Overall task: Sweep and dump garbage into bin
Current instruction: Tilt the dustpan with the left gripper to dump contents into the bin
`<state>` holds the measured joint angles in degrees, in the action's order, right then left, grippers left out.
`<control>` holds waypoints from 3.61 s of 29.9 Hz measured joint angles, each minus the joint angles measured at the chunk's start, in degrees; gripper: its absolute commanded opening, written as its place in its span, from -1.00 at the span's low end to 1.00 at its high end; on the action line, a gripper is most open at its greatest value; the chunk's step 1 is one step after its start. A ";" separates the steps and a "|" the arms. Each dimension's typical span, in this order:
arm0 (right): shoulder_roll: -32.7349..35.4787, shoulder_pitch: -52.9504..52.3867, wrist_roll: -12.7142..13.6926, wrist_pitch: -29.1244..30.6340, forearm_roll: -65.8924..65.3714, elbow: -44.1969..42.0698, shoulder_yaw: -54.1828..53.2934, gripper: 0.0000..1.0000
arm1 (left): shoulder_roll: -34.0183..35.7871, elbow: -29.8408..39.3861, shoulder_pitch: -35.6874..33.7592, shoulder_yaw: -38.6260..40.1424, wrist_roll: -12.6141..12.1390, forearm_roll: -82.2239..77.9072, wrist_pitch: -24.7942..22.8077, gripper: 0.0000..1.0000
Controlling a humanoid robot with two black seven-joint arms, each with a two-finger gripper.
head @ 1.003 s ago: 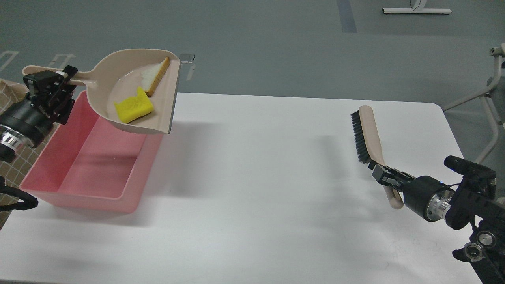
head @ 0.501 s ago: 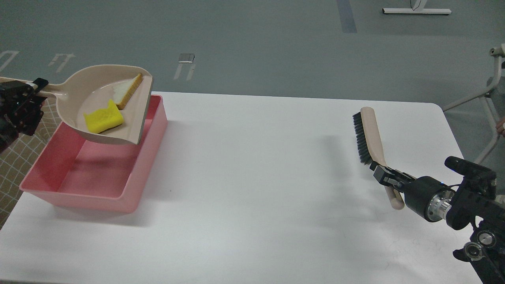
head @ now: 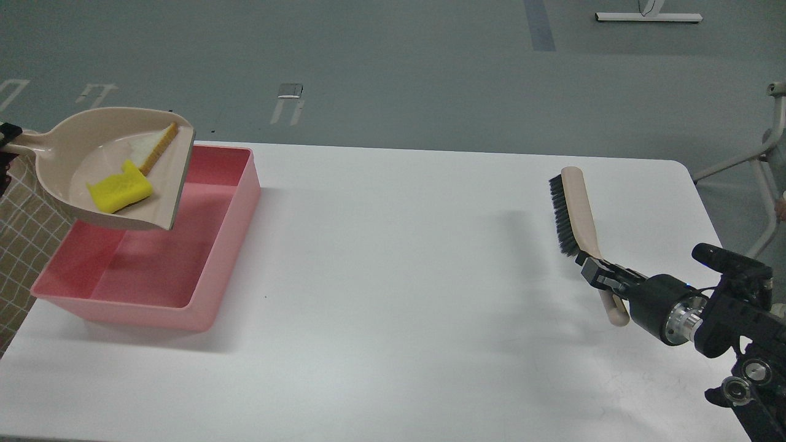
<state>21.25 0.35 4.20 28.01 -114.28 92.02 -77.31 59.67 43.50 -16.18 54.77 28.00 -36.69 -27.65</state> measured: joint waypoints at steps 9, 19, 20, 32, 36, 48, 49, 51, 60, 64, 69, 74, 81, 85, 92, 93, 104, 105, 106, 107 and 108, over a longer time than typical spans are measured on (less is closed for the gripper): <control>-0.07 -0.39 -0.06 -0.01 0.09 -0.92 -0.03 -0.71 | 1.05 -3.13 -0.41 -0.68 0.00 -2.46 0.89 -0.71; -0.07 -0.57 -0.28 -0.03 0.10 -1.14 -0.04 -0.71 | 2.72 -3.13 -0.92 -0.60 0.00 -6.05 3.19 -0.71; -0.07 -0.59 -0.32 -0.03 0.11 -1.14 -0.04 -0.71 | 2.79 -3.11 -0.96 -0.58 0.00 -6.50 3.62 -0.71; 0.01 -0.61 -0.34 -0.02 0.11 -1.14 -0.11 -0.71 | 3.00 -1.78 -2.43 -0.54 0.00 -10.63 6.69 -0.71; 0.01 -0.54 -0.34 0.01 0.11 -1.14 -0.12 -0.71 | 3.50 -1.43 -2.50 -0.54 0.00 -10.78 6.81 -0.71; -0.06 -0.57 -0.34 0.00 0.11 -2.04 -0.16 -0.71 | 4.31 -0.79 -3.64 -0.45 0.00 -14.23 10.30 -0.70; -0.06 -0.59 -0.34 0.00 0.11 -2.08 -0.16 -0.71 | 4.31 -0.65 -3.66 -0.45 0.00 -15.10 10.73 -0.70; -0.07 -0.61 -0.34 0.00 0.11 -2.14 -0.16 -0.71 | 4.31 -0.08 -3.66 -0.45 0.00 -16.36 11.59 -0.70; -0.07 -0.62 -0.51 0.00 0.23 -2.20 -0.16 -0.71 | 6.96 5.38 -3.68 0.23 0.00 -16.92 12.35 -0.69; 0.07 -0.74 -0.51 0.00 0.36 -2.20 -0.16 -0.71 | 8.32 7.69 -3.64 0.47 0.00 -16.89 12.37 -0.69; 0.25 -0.86 -0.66 0.00 0.37 -2.20 -0.20 -0.71 | 9.18 8.89 -3.58 0.33 0.00 -16.98 12.40 -0.68; 0.34 -0.88 -0.77 0.00 0.37 -2.20 -0.20 -0.71 | 9.48 8.97 -3.43 -0.05 0.00 -18.78 12.52 -0.68; 0.37 -0.88 -0.78 -0.03 0.37 -2.19 -0.21 -0.71 | 9.60 8.98 -3.42 -0.04 0.00 -20.53 14.57 -0.68; 0.31 -0.88 -0.78 -0.03 0.29 -2.19 -0.21 -0.71 | 9.60 8.97 -3.34 -0.03 0.00 -21.84 16.80 -0.68; 0.18 -0.80 -0.78 -0.02 0.28 -2.19 -0.21 -0.71 | 10.71 9.17 -3.33 0.15 0.00 -22.05 17.16 -0.67; 0.15 -0.79 -0.78 -0.02 0.27 -2.19 -0.21 -0.71 | 10.73 9.23 -3.33 0.15 0.00 -22.06 17.17 -0.67; 0.02 -0.78 -0.78 0.01 0.19 -2.19 -0.21 -0.71 | 12.85 15.00 -3.26 -0.23 0.00 -22.01 16.94 -0.67; 0.02 -0.78 -0.78 0.01 0.19 -2.19 -0.21 -0.71 | 12.94 15.22 -3.26 -0.25 0.00 -22.01 16.94 -0.67; 0.03 -0.78 -0.78 0.01 0.19 -2.19 -0.21 -0.71 | 12.96 15.34 -3.25 -0.26 0.00 -22.01 16.94 -0.67; 0.05 -0.78 -0.78 0.01 0.19 -2.19 -0.21 -0.71 | 12.97 15.42 -3.25 -0.25 0.00 -22.01 16.94 -0.67; 0.07 -0.78 -0.78 0.01 0.19 -2.19 -0.21 -0.71 | 12.97 15.45 -3.25 -0.25 0.00 -22.01 16.94 -0.67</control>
<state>21.33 -0.43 3.42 28.01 -114.08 89.82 -77.52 72.64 58.95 -19.42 54.52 28.00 -58.71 -10.71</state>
